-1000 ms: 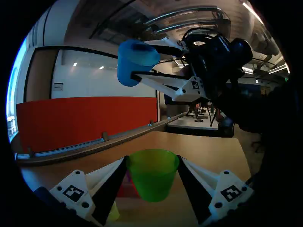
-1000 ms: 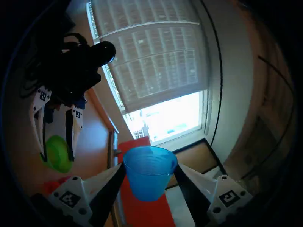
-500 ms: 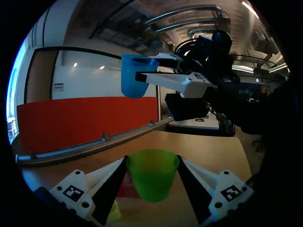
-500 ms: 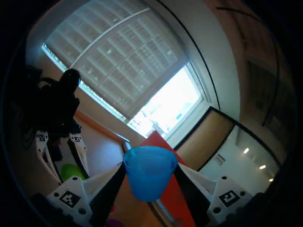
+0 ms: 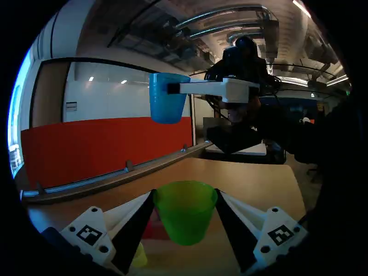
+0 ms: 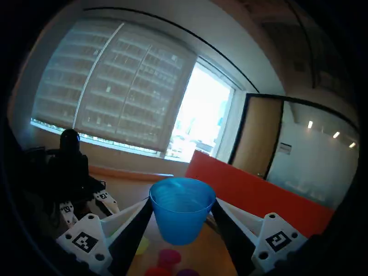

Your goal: Pour water

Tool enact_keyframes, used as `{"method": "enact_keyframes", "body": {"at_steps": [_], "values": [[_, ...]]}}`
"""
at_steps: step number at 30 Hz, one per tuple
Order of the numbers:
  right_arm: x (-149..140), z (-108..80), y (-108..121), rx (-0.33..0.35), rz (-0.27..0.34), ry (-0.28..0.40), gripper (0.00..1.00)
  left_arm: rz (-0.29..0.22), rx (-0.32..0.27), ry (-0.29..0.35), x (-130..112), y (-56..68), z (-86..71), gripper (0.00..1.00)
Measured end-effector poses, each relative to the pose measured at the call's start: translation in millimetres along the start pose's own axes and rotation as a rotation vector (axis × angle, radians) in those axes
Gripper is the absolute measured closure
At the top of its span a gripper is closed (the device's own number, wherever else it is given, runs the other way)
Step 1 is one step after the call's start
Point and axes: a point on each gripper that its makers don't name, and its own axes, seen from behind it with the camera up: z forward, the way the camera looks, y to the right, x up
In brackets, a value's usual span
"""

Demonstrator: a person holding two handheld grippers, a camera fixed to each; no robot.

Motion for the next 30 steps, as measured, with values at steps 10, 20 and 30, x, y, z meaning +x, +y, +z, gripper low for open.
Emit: {"method": "enact_keyframes", "body": {"at_steps": [10, 20, 30], "values": [[-17.9, -7.3, -0.3, 0.016, 0.117, -0.06, 0.09, 0.012, 0.006, -0.038, -7.0, -3.0, -1.4, 0.1], [-39.6, -16.8, -1.9, 0.029, 0.159, -0.123, 0.09, 0.017, 0.002, -0.096, -22.0, -4.3, -2.2, 0.1], [-62.7, -27.4, 0.2, 0.032, 0.17, -0.18, 0.09, 0.024, -0.005, -0.162, -41.4, -6.7, -3.4, 0.1]]}}
